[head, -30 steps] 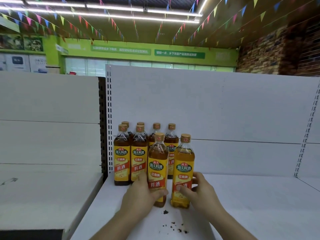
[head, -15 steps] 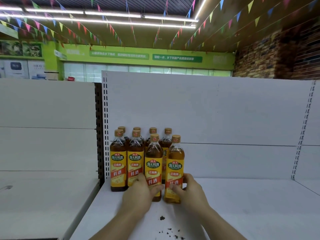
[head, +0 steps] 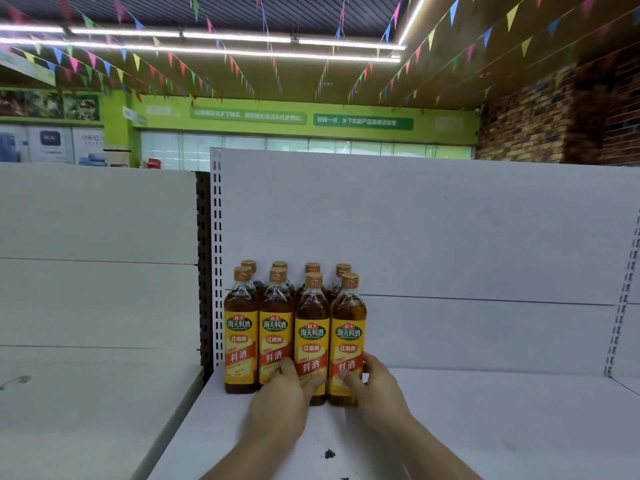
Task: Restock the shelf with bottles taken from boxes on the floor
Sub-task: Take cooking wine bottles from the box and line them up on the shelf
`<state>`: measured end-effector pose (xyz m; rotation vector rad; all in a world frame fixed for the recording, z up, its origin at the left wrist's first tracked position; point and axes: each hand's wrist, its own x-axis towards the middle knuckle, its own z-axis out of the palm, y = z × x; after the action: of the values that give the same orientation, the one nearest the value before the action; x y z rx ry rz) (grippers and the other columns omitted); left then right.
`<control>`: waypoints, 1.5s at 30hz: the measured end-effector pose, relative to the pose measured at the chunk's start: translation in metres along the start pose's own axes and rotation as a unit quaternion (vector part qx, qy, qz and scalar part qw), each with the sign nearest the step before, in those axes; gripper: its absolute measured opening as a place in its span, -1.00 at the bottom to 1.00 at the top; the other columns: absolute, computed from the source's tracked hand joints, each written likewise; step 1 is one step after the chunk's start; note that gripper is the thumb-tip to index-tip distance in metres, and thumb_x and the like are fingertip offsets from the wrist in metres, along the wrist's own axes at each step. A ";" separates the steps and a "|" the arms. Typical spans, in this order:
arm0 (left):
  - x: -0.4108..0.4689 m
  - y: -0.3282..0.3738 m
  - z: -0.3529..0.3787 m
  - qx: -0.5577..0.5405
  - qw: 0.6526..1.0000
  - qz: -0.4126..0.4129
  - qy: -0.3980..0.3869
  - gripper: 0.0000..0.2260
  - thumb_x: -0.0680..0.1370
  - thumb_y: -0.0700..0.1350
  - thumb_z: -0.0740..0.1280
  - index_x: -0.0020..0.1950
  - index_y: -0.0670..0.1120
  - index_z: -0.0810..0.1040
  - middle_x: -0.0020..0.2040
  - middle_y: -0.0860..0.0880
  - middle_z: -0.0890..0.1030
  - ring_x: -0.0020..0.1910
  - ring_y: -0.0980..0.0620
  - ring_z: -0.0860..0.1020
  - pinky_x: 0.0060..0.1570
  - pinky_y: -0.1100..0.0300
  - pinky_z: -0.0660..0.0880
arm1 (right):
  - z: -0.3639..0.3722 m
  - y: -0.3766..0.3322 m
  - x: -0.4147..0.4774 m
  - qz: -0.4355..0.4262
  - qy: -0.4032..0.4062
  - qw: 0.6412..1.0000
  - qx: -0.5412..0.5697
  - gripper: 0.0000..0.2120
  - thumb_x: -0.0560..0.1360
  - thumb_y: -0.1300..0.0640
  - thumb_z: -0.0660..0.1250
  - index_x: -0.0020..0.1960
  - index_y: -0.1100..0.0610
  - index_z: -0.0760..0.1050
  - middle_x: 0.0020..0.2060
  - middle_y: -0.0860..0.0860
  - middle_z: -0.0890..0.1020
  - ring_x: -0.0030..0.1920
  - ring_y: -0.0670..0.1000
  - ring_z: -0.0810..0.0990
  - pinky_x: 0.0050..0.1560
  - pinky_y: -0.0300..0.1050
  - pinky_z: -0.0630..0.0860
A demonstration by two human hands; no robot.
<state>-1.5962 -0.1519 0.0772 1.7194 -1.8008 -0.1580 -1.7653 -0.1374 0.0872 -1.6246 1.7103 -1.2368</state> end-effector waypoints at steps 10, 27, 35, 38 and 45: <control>0.007 -0.004 0.000 0.026 1.000 0.013 -0.002 -0.66 0.70 0.20 0.09 0.33 0.02 0.37 0.18 0.05 0.61 0.14 -0.01 0.62 0.00 0.09 0.57 | 0.004 0.004 0.012 -0.023 -0.010 0.999 -0.021 -0.79 0.65 -0.09 0.29 0.28 -0.16 0.47 0.11 -0.22 0.63 0.07 -0.15 0.60 0.11 -0.18 0.53; 0.014 0.008 -0.003 0.148 0.989 0.000 0.013 -0.74 0.70 0.16 0.09 0.11 0.07 0.50 0.01 0.07 0.62 0.00 -0.01 0.64 -0.13 0.10 0.56 | 0.012 0.021 0.034 -0.003 -0.035 0.998 -0.060 -0.64 0.59 -0.25 0.21 0.31 -0.14 0.43 0.13 -0.09 0.59 0.05 -0.04 0.63 0.10 0.03 0.62; -0.026 0.022 -0.006 -0.100 0.987 -0.124 0.005 -0.77 0.66 0.20 0.19 0.03 0.10 0.53 -0.06 0.13 0.61 -0.06 0.06 0.58 0.02 0.03 0.56 | -0.014 0.015 0.011 -0.010 -0.077 0.997 -0.012 -0.90 0.62 0.04 0.35 0.06 -0.05 0.42 -0.13 -0.20 0.60 -0.19 -0.21 0.60 -0.24 -0.31 0.45; -0.041 0.020 -0.012 -0.209 0.964 -0.166 0.008 -0.78 0.65 0.15 0.26 0.10 0.03 0.56 0.01 0.07 0.63 0.00 0.05 0.58 0.10 0.01 0.57 | -0.023 0.007 -0.003 0.025 -0.089 0.996 -0.015 -0.81 0.61 0.01 0.34 0.06 0.06 0.36 -0.09 -0.05 0.55 -0.08 -0.01 0.57 -0.18 -0.12 0.46; -0.071 0.008 -0.026 -0.298 0.934 -0.197 0.022 -0.78 0.62 0.19 0.31 0.01 0.06 0.55 -0.01 0.04 0.65 -0.01 -0.01 0.62 0.09 -0.04 0.60 | -0.024 -0.010 -0.039 0.039 -0.127 0.991 0.016 -0.72 0.60 -0.15 0.34 0.14 0.02 0.64 0.01 -0.08 0.69 0.02 -0.05 0.60 -0.03 -0.13 0.45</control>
<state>-1.5933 -0.0757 0.0760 1.5801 -1.1766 -0.7483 -1.7730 -0.0927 0.0978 -1.6049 1.5708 -0.9687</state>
